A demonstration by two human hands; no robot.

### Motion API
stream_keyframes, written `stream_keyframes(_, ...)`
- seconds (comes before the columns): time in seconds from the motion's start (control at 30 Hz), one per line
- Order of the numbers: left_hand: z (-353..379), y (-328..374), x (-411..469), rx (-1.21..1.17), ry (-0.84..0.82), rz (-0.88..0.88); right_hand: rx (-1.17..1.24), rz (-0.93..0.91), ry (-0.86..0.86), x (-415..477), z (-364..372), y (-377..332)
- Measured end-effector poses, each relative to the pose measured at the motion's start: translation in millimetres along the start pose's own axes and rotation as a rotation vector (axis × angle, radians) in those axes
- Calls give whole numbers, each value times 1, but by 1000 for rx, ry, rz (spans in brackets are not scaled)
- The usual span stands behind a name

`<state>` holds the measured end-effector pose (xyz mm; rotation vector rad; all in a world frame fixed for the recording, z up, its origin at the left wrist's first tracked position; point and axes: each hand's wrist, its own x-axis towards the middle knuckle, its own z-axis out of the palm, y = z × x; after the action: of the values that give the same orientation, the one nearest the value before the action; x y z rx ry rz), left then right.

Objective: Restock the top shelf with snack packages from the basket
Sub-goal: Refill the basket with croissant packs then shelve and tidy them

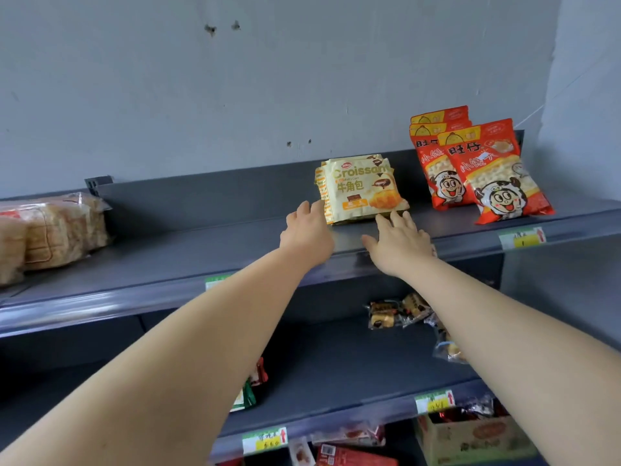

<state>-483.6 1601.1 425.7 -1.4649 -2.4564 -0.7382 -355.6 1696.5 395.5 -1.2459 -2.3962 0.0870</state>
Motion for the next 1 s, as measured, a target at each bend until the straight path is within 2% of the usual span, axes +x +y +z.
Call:
stream_keyframes(0.13,-3,-20,-39,25,11,53,17,6,13,-45,6,-13)
stream_keyframes(0.33,10,-54,-98,-104,68,-29,26,-33,-30,-99,29,-23)
stream_keyframes(0.43,17,-71,-127,-116,61,-125,38,-55,-57,-123,39,-27)
stream_keyframes(0.63,35,-102,-188,-129,-72,-330,27,-99,-191,-180,62,-17)
stream_keyframes(0.8,52,-111,-256,-327,-157,-617,12,-127,-371,-237,87,-7)
stream_keyframes(1.0,62,-133,-334,-403,-221,-815,1,-194,-522,-295,117,-17)
